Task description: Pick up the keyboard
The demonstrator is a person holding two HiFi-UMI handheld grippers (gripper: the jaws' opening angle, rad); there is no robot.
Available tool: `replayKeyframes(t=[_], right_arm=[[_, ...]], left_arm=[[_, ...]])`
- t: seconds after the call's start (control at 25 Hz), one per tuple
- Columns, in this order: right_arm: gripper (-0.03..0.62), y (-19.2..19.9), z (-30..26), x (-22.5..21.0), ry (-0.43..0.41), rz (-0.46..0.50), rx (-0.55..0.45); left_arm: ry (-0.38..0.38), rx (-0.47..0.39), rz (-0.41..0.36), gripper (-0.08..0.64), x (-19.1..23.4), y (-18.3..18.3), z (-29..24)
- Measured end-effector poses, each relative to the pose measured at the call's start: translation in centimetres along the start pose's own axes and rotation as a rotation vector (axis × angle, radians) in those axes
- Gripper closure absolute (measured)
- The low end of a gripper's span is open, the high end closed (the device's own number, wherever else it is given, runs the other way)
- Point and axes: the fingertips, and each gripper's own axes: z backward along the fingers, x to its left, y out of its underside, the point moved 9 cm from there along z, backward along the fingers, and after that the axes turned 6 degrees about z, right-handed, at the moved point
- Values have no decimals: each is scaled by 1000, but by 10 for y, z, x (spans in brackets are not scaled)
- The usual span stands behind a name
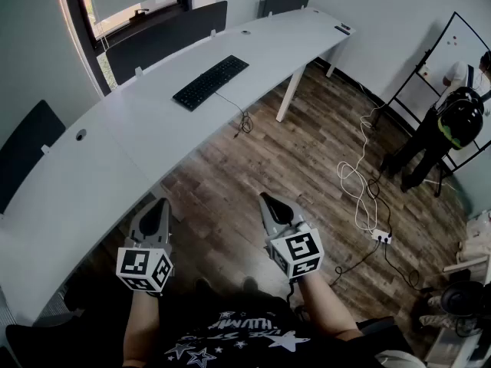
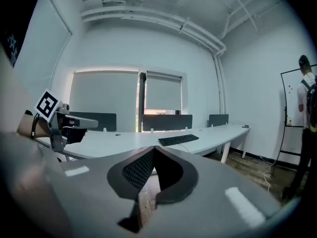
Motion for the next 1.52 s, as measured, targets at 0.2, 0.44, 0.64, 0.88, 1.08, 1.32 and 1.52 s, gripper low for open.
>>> replayKeyframes(t=[0.2, 0.44, 0.64, 0.88, 1.08, 1.32, 1.52], right_arm=[[591, 0, 1, -19, 1, 20, -30], [591, 2, 9, -29, -18, 20, -41], [591, 4, 20, -34, -38, 20, -54], [591, 10, 40, -33, -92, 93, -95], [589, 28, 60, -47, -101, 90, -100], [589, 38, 67, -66, -76, 97, -137], [589, 48, 49, -80, -56, 35, -102]], left_arm=[[13, -9, -1, 551, -17, 0, -15], [11, 2, -10, 551, -39, 6, -18], [10, 16, -29, 551, -54, 12, -15], [14, -4, -49, 551, -75, 13, -20], [30, 1, -68, 551, -105, 27, -29], [19, 2, -73, 551, -113, 34, -37], [39, 30, -70, 551, -102, 40, -64]])
